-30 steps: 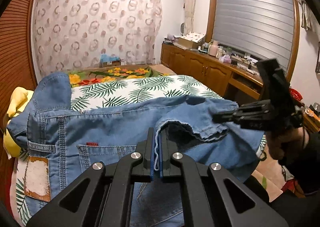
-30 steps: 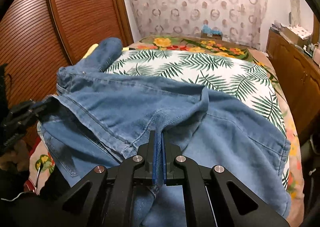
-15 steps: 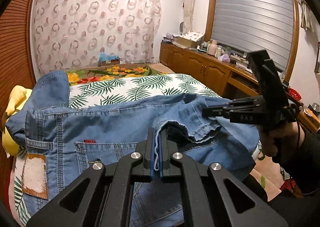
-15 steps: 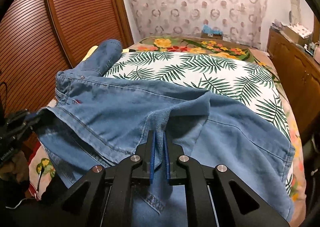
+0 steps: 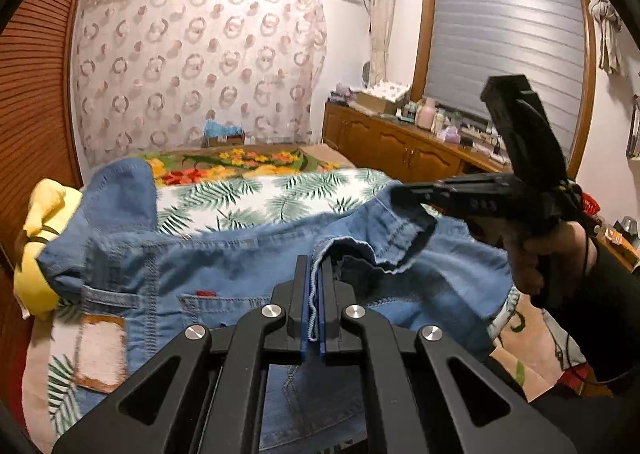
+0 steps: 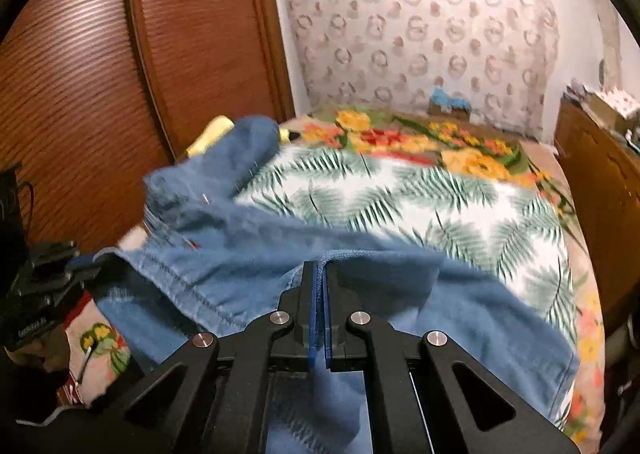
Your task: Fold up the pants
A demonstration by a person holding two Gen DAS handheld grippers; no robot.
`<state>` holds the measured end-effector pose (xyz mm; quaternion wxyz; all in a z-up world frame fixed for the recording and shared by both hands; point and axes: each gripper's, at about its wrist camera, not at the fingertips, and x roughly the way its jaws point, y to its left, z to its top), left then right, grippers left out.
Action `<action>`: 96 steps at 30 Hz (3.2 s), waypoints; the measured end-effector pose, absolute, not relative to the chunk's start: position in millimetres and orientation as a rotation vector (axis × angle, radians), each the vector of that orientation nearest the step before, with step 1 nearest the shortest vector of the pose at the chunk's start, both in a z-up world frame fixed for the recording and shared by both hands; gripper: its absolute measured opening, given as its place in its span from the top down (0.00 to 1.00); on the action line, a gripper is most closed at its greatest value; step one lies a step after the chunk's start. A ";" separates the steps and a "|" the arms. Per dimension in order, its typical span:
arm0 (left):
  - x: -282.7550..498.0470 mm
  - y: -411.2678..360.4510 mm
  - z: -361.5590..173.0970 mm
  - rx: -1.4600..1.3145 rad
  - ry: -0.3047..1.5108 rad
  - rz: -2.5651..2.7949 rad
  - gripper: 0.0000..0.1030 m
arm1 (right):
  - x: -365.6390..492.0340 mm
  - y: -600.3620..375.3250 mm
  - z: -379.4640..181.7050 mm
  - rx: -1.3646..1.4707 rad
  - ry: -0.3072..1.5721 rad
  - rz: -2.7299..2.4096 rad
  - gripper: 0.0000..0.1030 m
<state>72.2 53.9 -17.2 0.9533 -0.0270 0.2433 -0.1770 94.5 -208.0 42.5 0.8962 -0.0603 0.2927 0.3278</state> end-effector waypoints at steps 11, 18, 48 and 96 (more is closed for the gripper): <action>40.6 110.5 -8.5 -0.107 0.453 -0.251 0.96 | 87.7 -135.6 94.0 -0.194 0.504 0.819 0.98; 29.5 142.2 -37.9 -0.158 0.501 -0.185 0.96 | 119.8 -76.6 78.9 -0.234 0.558 0.879 0.98; 41.2 157.8 -79.1 -0.167 0.598 -0.109 0.47 | 149.6 -31.3 60.3 -0.268 0.637 0.825 0.54; 72.0 157.1 -74.6 -0.127 0.645 -0.063 0.25 | 120.8 -187.3 -47.0 -0.248 0.751 0.483 0.53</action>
